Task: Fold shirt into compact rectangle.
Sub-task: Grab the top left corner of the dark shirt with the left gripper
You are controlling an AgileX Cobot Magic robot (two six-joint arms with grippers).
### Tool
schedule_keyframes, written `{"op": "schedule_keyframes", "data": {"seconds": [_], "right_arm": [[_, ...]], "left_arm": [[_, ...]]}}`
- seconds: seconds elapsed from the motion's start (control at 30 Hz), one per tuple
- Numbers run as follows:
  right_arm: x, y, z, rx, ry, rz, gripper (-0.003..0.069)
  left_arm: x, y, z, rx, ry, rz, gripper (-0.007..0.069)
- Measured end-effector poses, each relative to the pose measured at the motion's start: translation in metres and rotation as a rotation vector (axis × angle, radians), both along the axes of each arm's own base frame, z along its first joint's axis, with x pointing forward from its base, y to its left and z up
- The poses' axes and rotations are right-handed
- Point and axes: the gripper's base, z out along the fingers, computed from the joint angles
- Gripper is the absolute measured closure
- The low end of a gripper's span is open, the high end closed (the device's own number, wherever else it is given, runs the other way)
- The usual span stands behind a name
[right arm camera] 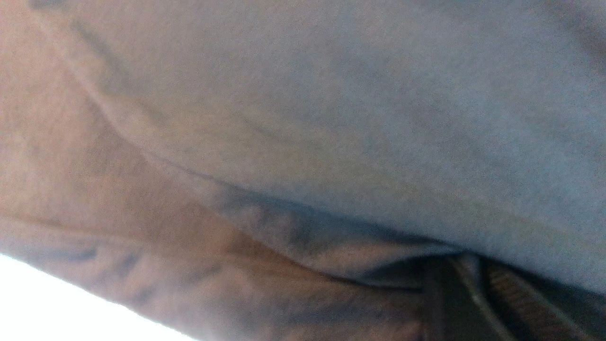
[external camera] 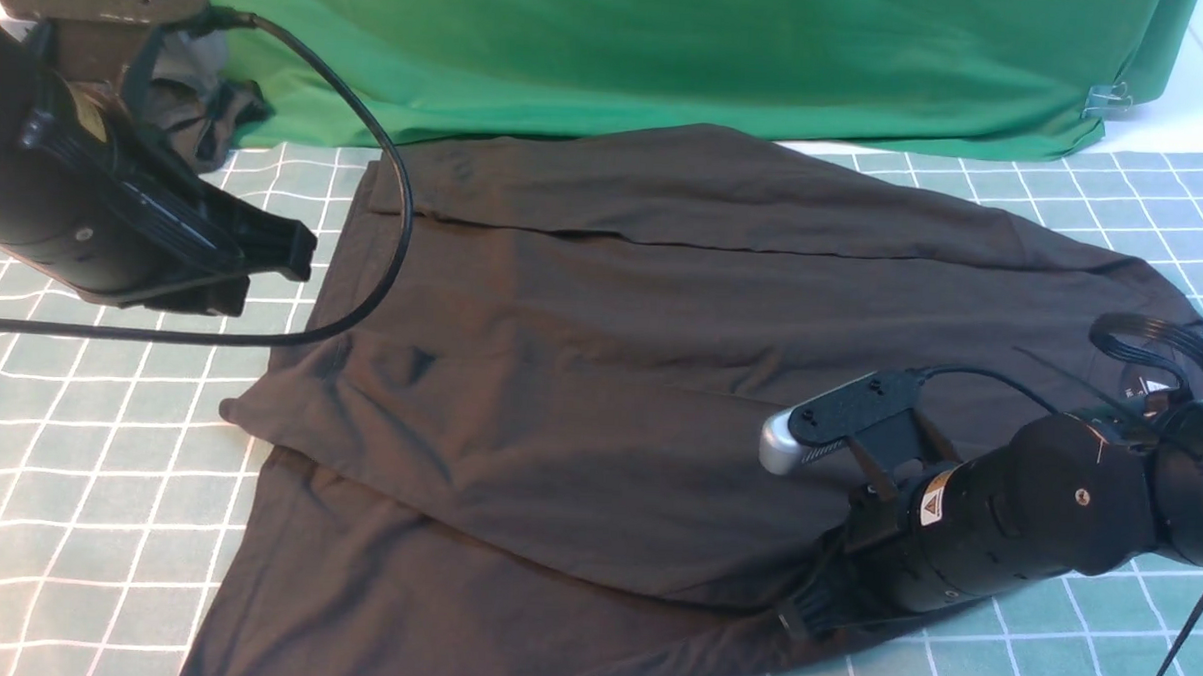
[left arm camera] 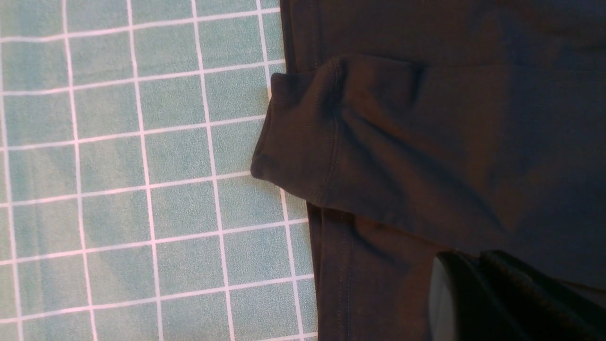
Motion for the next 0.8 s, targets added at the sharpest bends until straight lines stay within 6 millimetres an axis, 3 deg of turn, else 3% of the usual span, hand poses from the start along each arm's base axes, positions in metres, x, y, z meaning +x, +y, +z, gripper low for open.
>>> {"op": "schedule_keyframes", "data": {"seconds": [0.37,0.67,0.8], "right_arm": [[-0.035,-0.018,0.032,0.037,0.092,-0.046,0.0623],[-0.055,-0.032,0.028,0.04,0.137,-0.108,0.0622],[-0.062,-0.036,0.022,0.022,0.2,-0.139,0.0578]], "left_arm": [[-0.001,0.0,-0.001,0.003,0.018,0.001,0.0614],[-0.002,0.0,-0.001,-0.002,0.019,0.001,0.0614],[-0.002,-0.001,-0.001,-0.009,0.021,0.002,0.0614]]}}
